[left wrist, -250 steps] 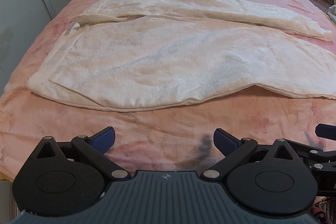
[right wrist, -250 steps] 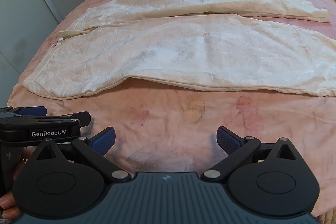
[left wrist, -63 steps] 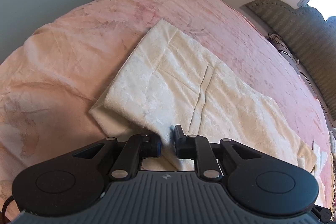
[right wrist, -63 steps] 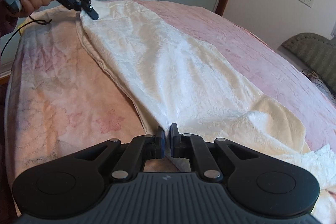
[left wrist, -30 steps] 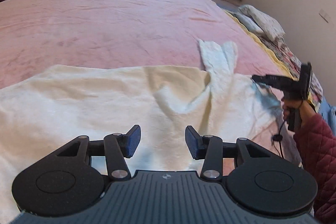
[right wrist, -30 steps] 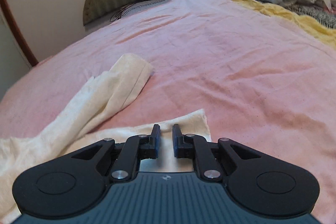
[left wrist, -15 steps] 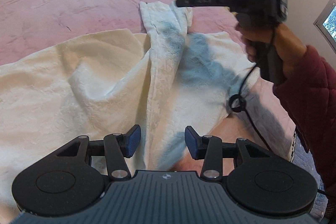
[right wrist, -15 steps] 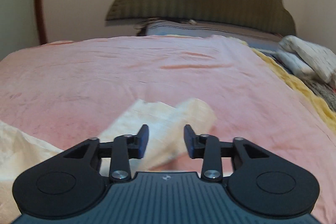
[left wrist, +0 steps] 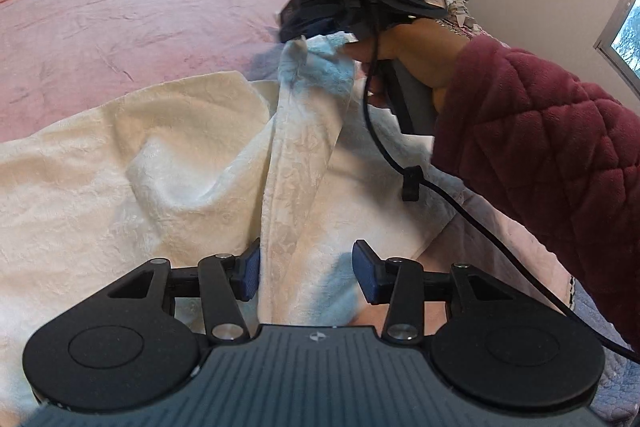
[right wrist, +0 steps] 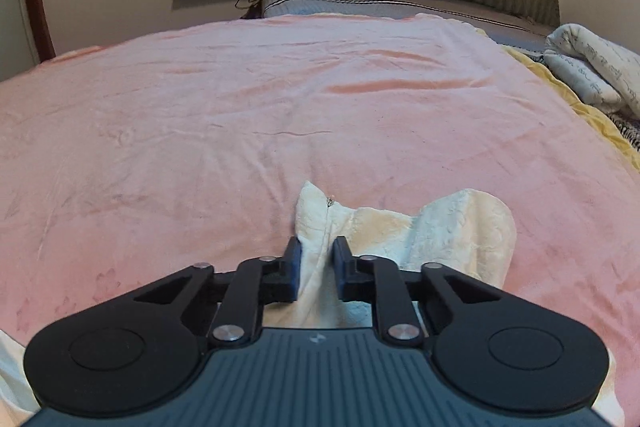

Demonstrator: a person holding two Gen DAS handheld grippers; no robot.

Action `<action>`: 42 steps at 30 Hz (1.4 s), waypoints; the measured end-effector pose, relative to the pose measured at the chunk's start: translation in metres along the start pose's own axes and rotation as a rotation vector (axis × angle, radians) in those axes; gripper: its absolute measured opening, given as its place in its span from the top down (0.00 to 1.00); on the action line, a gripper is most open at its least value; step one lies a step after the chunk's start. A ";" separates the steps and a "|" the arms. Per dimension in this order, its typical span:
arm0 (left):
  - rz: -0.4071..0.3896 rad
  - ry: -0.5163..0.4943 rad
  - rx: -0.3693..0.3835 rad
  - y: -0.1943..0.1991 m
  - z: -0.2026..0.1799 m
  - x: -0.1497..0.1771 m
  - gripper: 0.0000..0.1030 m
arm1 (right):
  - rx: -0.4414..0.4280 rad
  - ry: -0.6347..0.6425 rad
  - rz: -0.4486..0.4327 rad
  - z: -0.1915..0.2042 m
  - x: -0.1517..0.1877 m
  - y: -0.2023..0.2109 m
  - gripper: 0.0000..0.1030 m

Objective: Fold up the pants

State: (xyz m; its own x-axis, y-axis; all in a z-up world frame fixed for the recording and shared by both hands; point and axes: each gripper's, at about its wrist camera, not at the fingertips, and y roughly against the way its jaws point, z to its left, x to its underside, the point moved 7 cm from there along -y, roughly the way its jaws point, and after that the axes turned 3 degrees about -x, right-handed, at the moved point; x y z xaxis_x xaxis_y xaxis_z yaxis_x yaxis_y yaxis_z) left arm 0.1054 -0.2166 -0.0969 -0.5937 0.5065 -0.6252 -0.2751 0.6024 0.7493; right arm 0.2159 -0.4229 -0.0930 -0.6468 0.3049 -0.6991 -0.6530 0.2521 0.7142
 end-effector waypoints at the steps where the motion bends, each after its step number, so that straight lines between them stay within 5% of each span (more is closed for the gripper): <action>1: -0.002 -0.008 -0.011 0.000 -0.001 -0.001 0.57 | -0.010 -0.037 -0.021 -0.008 0.001 0.007 0.89; 7: -0.012 -0.048 -0.077 -0.002 -0.006 -0.003 0.78 | -0.113 -0.366 -0.154 -0.074 0.027 0.071 0.90; 16: -0.028 -0.109 -0.156 -0.013 -0.019 -0.004 0.80 | -0.229 -0.704 -0.148 -0.160 0.107 0.104 0.87; 19: -0.034 -0.127 -0.177 -0.017 -0.021 -0.005 0.79 | -0.316 -0.803 -0.177 -0.168 0.111 0.097 0.73; 20: -0.036 -0.130 -0.182 -0.018 -0.022 -0.006 0.79 | -0.350 -0.831 -0.191 -0.169 0.110 0.094 0.59; 23: -0.040 -0.139 -0.195 -0.017 -0.026 -0.005 0.79 | -0.361 -0.806 -0.212 -0.166 0.103 0.089 0.53; 27: -0.051 -0.149 -0.224 -0.016 -0.028 -0.005 0.91 | -0.284 -0.781 -0.203 -0.168 0.103 0.090 0.91; 32: -0.098 -0.148 -0.237 -0.005 -0.028 -0.010 0.99 | -0.331 -0.747 -0.242 -0.169 0.084 0.110 0.93; 36: -0.138 -0.225 -0.170 0.022 -0.046 -0.010 0.99 | -0.318 -0.627 -0.312 -0.164 0.063 0.150 0.93; 42: -0.063 -0.272 -0.131 0.012 -0.058 0.009 0.98 | -0.191 -0.632 -0.203 -0.186 0.128 0.165 0.93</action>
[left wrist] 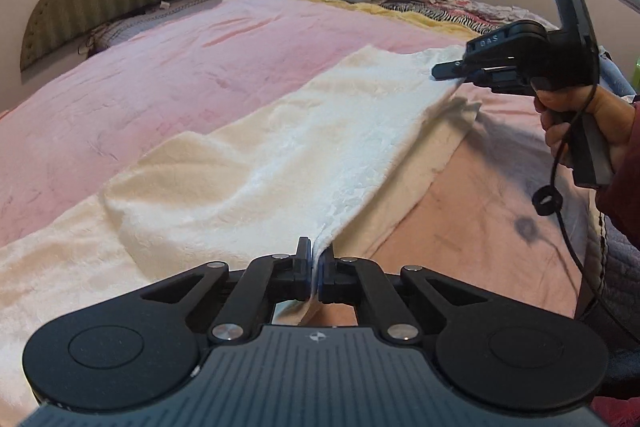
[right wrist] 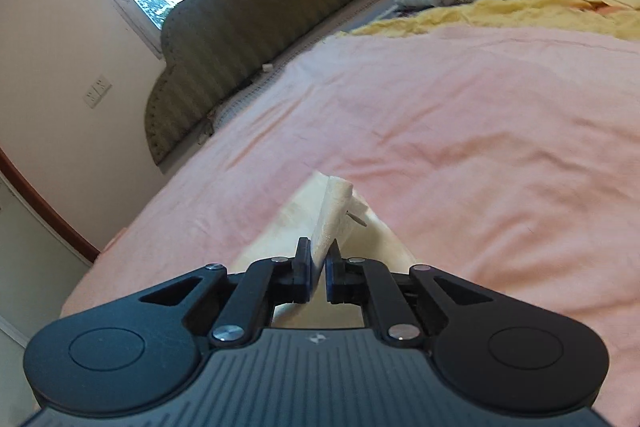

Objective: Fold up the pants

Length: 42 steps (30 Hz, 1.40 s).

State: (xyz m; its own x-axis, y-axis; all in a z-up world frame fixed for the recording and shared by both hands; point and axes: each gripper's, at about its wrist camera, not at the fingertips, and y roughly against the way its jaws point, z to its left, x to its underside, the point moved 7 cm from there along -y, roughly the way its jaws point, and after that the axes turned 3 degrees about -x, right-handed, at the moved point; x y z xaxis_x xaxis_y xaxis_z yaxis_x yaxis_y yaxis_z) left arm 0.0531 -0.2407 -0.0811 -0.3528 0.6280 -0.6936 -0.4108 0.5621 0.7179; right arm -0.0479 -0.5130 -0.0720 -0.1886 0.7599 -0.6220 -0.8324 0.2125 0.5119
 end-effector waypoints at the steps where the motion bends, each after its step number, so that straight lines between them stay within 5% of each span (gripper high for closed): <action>1: 0.015 0.004 0.007 -0.002 0.000 0.002 0.98 | 0.009 -0.022 0.008 -0.008 0.007 0.003 0.93; 7: 0.060 0.006 0.006 -0.014 0.002 0.006 0.96 | 0.042 0.028 0.033 -0.015 0.018 0.005 0.93; 8: 0.070 0.012 0.002 -0.017 0.003 0.007 0.81 | 0.056 0.055 0.043 -0.016 0.019 0.001 0.90; 11: 0.064 0.016 0.009 -0.012 0.005 0.007 0.74 | 0.080 0.072 0.047 -0.015 0.019 -0.002 0.87; 14: 0.065 0.044 0.022 -0.004 0.014 0.004 0.52 | 0.153 0.066 -0.068 -0.021 0.011 0.017 0.77; 16: 0.068 0.106 0.064 0.003 0.027 0.002 0.51 | 0.311 0.122 -0.207 -0.014 0.000 0.036 0.68; 17: 0.074 0.136 0.082 0.006 0.034 0.002 0.50 | 0.296 0.205 -0.235 0.004 -0.001 0.040 0.68; 19: 0.090 0.209 0.110 0.014 0.051 0.000 0.50 | 0.160 0.375 -0.163 0.052 0.007 0.028 0.68; 23: 0.106 0.343 0.106 0.030 0.087 -0.001 0.50 | -0.198 0.653 0.257 0.154 0.071 -0.025 0.55; 28: 0.106 0.427 0.115 0.044 0.121 -0.003 0.47 | -0.283 0.957 0.545 0.208 0.145 -0.073 0.55; 36: 0.223 0.496 -0.087 -0.003 0.171 -0.012 0.46 | -0.130 0.941 0.443 0.228 0.121 -0.151 0.55; 39: 0.239 0.516 -0.111 -0.012 0.181 -0.004 0.44 | -0.196 0.945 0.410 0.235 0.122 -0.119 0.55; 42: 0.265 0.549 -0.132 -0.027 0.187 0.003 0.43 | -0.323 0.969 0.530 0.234 0.148 -0.092 0.47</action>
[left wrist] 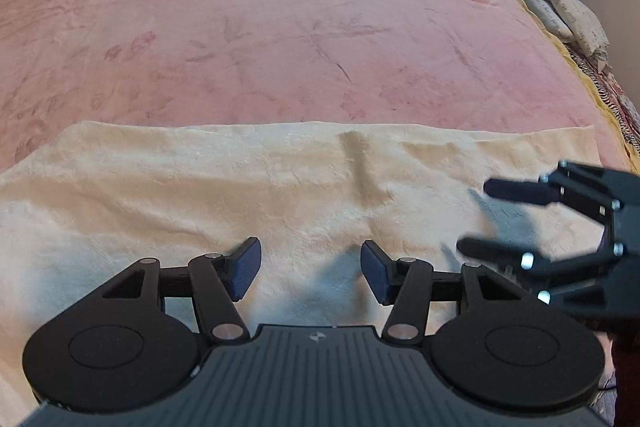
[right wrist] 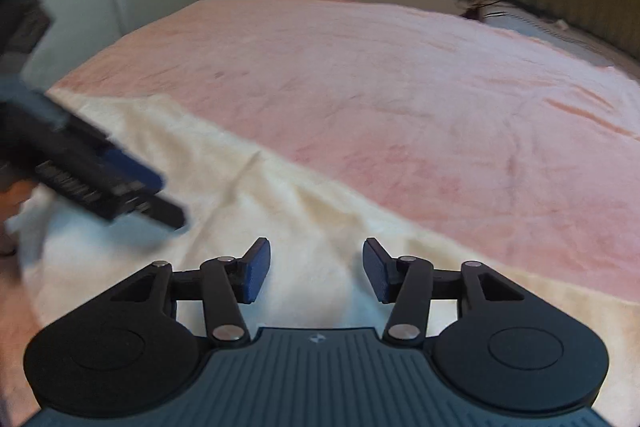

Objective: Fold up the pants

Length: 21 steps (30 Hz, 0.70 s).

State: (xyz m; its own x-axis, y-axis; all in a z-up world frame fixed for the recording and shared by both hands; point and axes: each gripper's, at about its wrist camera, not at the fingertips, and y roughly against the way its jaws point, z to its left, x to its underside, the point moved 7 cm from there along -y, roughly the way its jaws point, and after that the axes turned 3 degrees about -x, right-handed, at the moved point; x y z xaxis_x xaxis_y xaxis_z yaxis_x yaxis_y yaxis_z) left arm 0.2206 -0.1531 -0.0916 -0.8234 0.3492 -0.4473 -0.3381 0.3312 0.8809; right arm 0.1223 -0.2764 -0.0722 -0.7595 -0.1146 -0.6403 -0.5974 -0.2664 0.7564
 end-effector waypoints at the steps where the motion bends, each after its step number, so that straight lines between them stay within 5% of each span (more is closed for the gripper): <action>1: -0.014 -0.011 -0.009 0.000 -0.002 -0.003 0.40 | -0.009 0.028 0.038 0.008 0.006 -0.010 0.47; 2: -0.017 -0.008 -0.029 0.002 -0.003 -0.004 0.40 | 0.020 0.059 0.064 0.010 0.010 -0.019 0.46; 4: -0.046 0.001 -0.041 0.015 -0.002 -0.001 0.40 | 0.083 0.048 0.032 0.002 0.007 -0.027 0.26; 6: -0.107 -0.006 -0.047 0.039 0.004 0.009 0.39 | 0.181 0.011 -0.020 -0.003 -0.004 -0.021 0.26; 9: -0.197 -0.014 -0.130 0.077 0.026 0.030 0.35 | 0.052 0.048 -0.100 0.029 -0.015 -0.008 0.26; 11: -0.240 0.002 -0.201 0.098 0.045 0.048 0.34 | 0.000 0.112 -0.044 0.048 -0.012 -0.023 0.25; 13: -0.263 0.041 -0.262 0.119 0.070 0.070 0.34 | 0.079 0.164 0.007 0.047 -0.006 -0.044 0.18; 16: -0.290 0.148 -0.324 0.150 0.117 0.104 0.34 | 0.205 0.110 -0.089 0.047 -0.022 -0.035 0.15; 21: -0.315 0.405 -0.489 0.202 0.203 0.154 0.34 | -0.181 0.216 -0.254 0.161 -0.055 -0.021 0.18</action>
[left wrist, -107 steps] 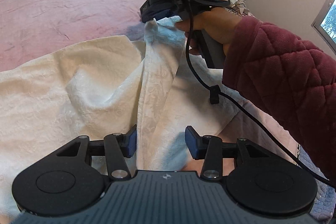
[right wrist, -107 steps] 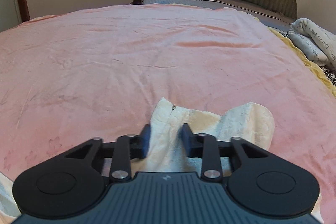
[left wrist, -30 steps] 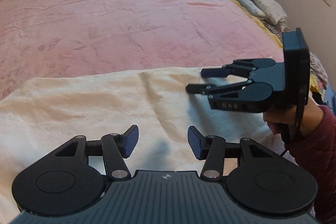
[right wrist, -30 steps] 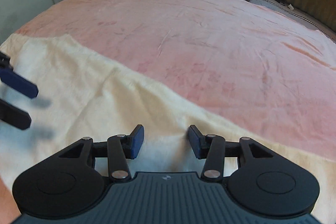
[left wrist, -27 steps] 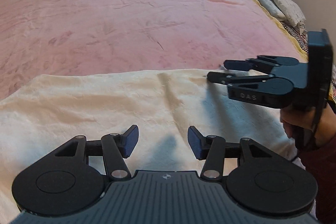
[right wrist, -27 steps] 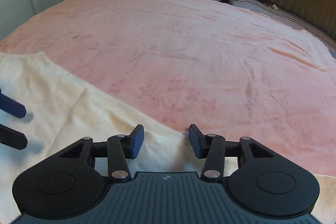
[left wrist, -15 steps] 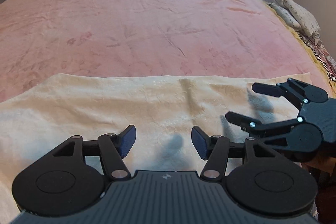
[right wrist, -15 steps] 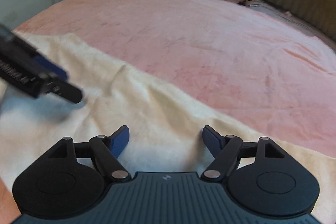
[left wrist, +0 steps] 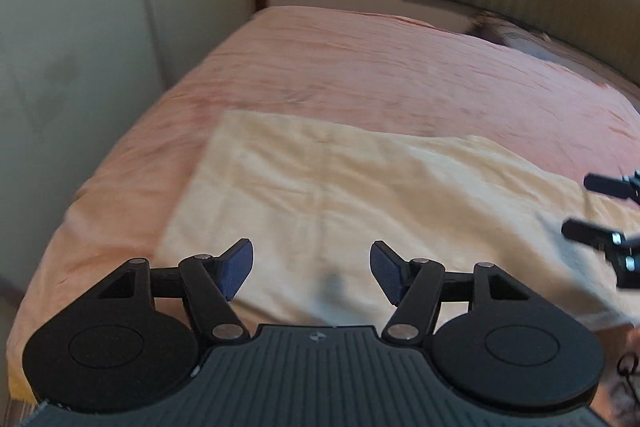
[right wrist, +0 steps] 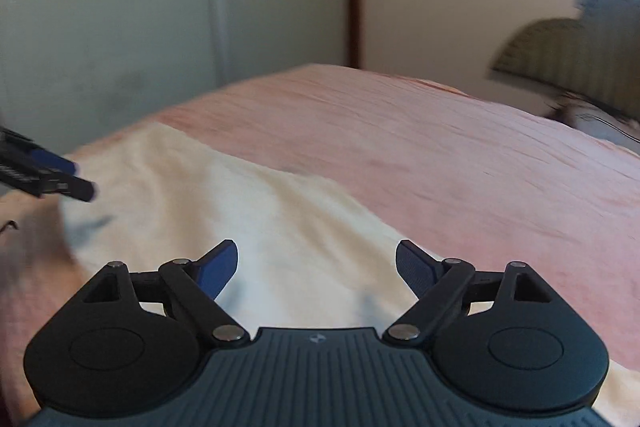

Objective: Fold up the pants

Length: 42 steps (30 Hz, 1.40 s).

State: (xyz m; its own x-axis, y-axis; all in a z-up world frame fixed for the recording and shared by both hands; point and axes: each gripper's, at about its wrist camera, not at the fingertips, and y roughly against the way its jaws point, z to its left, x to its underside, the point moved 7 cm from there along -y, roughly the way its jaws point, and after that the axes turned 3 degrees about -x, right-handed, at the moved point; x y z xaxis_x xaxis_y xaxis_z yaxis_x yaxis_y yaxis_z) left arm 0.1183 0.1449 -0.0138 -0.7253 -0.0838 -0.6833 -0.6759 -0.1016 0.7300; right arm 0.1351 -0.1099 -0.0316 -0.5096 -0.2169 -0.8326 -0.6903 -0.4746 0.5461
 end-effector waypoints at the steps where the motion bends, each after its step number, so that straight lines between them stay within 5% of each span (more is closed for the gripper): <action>1: -0.003 0.057 -0.011 0.002 0.017 -0.001 0.34 | -0.063 0.066 -0.010 0.032 -0.008 -0.011 0.21; 4: 0.011 0.215 -0.014 0.003 0.057 -0.003 0.34 | -0.208 0.242 -0.015 0.113 -0.017 -0.041 0.40; 8: 0.071 0.353 0.124 -0.001 0.079 0.002 0.35 | -0.295 0.409 0.029 0.184 -0.013 -0.076 0.58; 13: 0.135 0.480 0.224 -0.013 0.088 0.012 0.36 | -0.257 0.571 0.035 0.225 -0.007 -0.099 0.60; 18: 0.181 0.601 0.314 -0.029 0.085 0.020 0.62 | -0.188 0.660 0.039 0.237 -0.005 -0.116 0.74; 22: 0.187 0.648 0.282 -0.042 0.090 0.026 0.99 | -0.197 0.665 0.048 0.241 -0.002 -0.123 0.90; 29: 0.093 0.617 0.195 -0.029 0.098 0.028 0.99 | -0.258 0.601 0.045 0.248 -0.010 -0.129 0.92; 33: 0.111 0.588 0.151 -0.041 0.093 0.034 0.99 | -0.295 0.487 0.089 0.235 -0.007 -0.134 0.91; 36: 0.102 0.546 0.137 -0.037 0.091 0.033 0.99 | -0.364 0.320 0.088 0.203 -0.012 -0.101 0.90; 37: 0.106 0.530 0.131 -0.037 0.090 0.031 0.89 | -0.365 0.261 0.082 0.184 -0.014 -0.086 0.90; 38: 0.110 0.524 0.121 -0.035 0.091 0.031 0.79 | -0.346 0.223 0.076 0.167 -0.015 -0.075 0.90; 42: 0.056 0.465 0.027 -0.014 0.096 0.020 0.78 | -0.084 0.099 0.096 0.060 -0.001 -0.023 0.90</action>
State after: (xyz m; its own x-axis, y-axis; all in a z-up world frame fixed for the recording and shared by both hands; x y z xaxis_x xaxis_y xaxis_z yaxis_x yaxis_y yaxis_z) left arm 0.1002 0.2399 -0.0361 -0.6296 -0.5240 -0.5735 -0.6450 -0.0590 0.7619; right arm 0.1211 -0.0477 -0.0381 -0.5155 -0.3456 -0.7841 -0.5936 -0.5160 0.6176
